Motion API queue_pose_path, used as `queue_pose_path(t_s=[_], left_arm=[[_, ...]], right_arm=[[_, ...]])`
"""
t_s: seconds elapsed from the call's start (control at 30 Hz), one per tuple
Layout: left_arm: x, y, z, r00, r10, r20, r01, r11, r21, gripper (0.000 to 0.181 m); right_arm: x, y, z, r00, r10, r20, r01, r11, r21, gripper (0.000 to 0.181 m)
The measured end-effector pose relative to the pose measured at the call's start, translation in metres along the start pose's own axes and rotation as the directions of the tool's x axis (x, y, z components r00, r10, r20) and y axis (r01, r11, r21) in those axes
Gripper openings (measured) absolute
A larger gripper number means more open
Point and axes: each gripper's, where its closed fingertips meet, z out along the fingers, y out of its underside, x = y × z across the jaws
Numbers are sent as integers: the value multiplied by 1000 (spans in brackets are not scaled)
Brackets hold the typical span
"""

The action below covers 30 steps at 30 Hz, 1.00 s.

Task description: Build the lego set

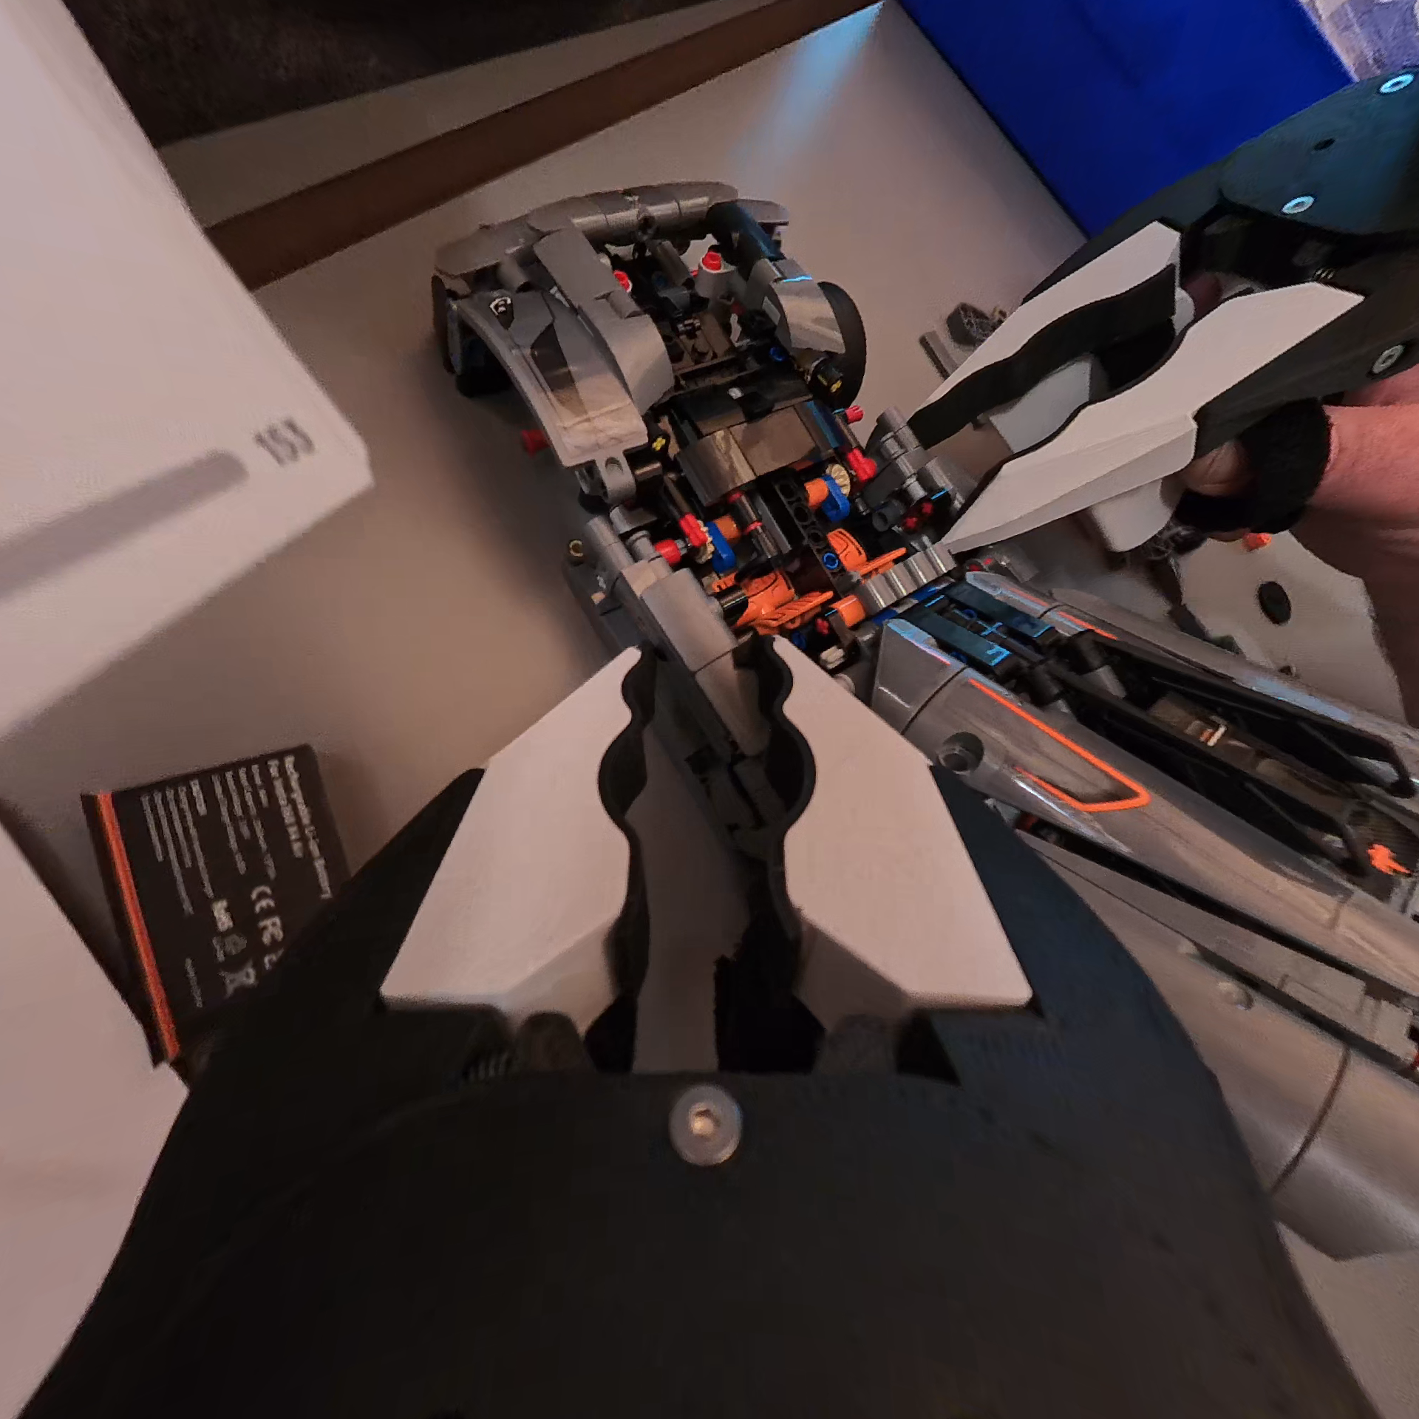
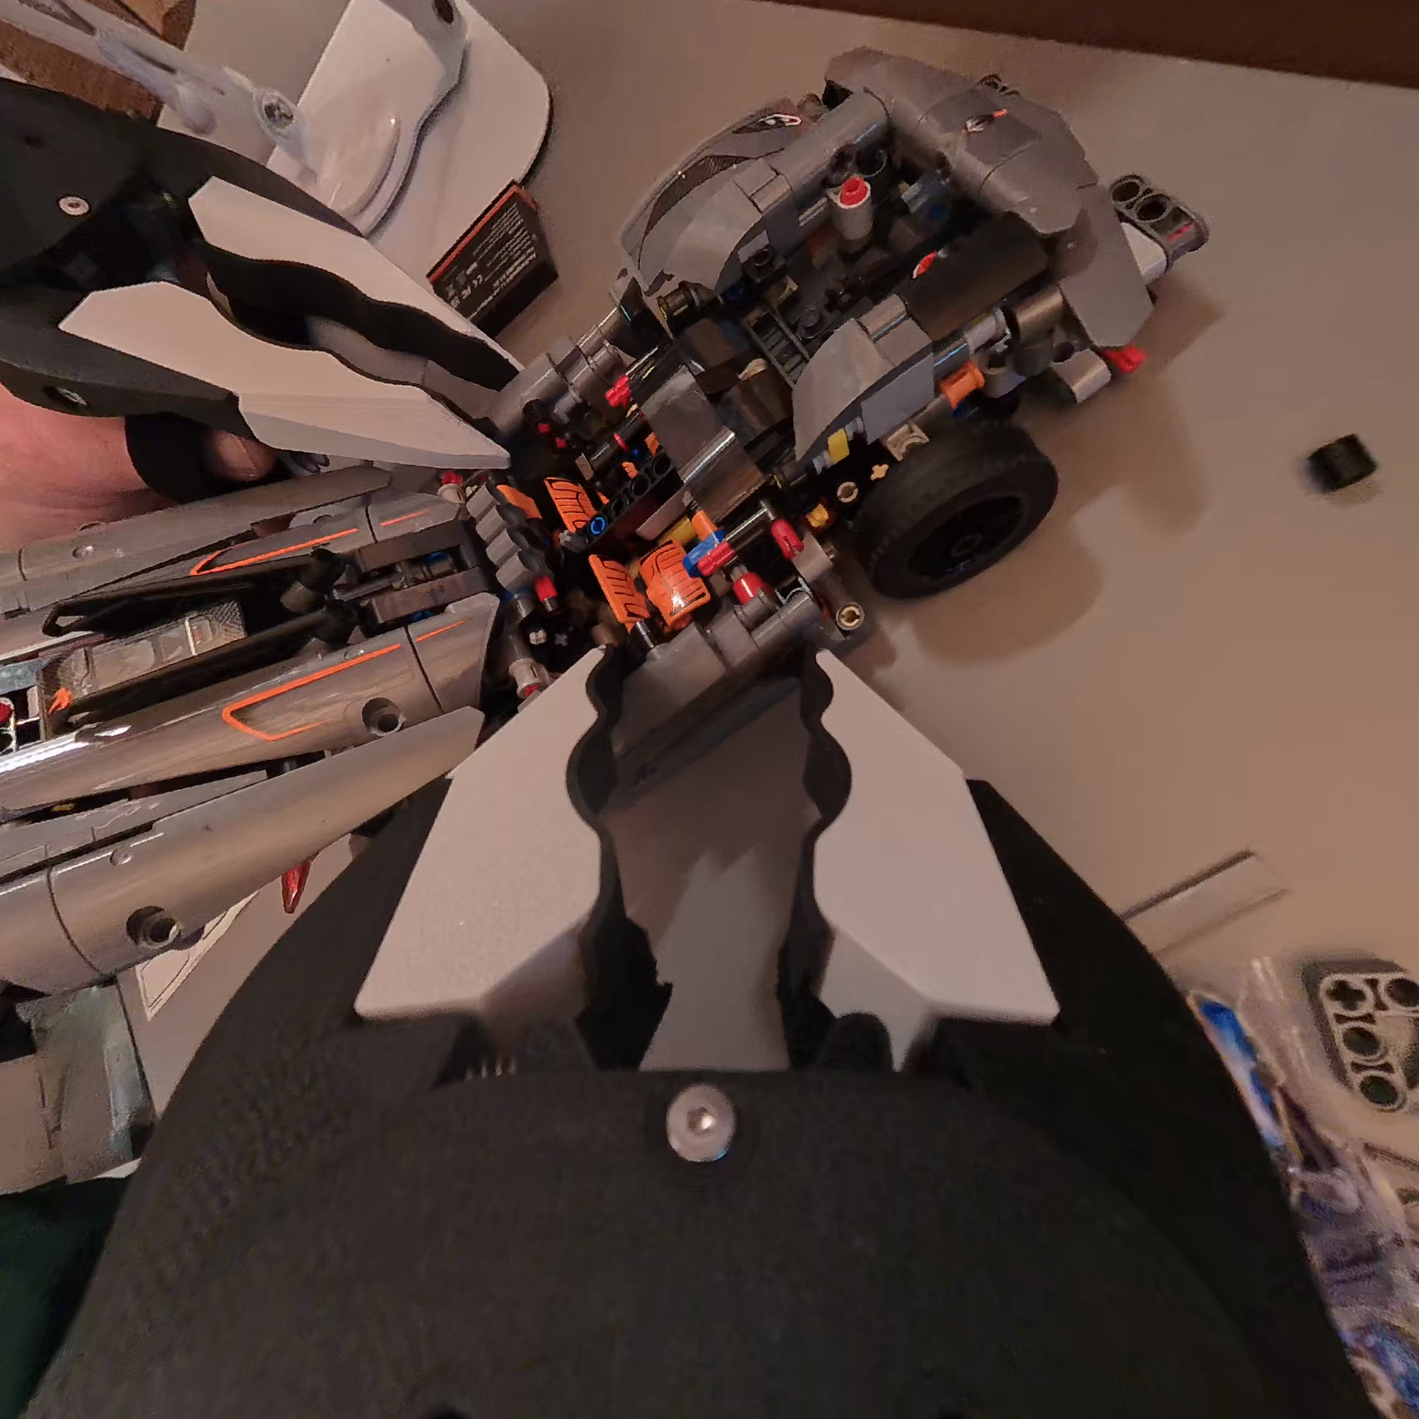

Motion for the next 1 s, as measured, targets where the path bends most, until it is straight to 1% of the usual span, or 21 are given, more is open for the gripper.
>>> queue_pose_path(t_s=[0.17,0.4,0.47,0.63,1.0], left_arm=[[0,-1,0,1000,19,-14,-19,1000,-2,25],[10,14,-9,996,70,-61,-75,994,-80,26],[12,17,-11,994,75,-75,-82,992,-91,26],[16,23,-14,990,60,-131,-74,991,-110,26],[21,31,-19,983,50,-178,-74,988,-132,27]], right_arm=[[1,0,0,1000,2,29,-2,1000,-1,46],[-13,13,1,997,-27,70,31,998,-57,48],[-16,16,0,997,-40,64,45,996,-78,48],[-22,21,1,996,-62,58,68,991,-117,48],[-30,29,1,995,-74,73,85,982,-166,49]])
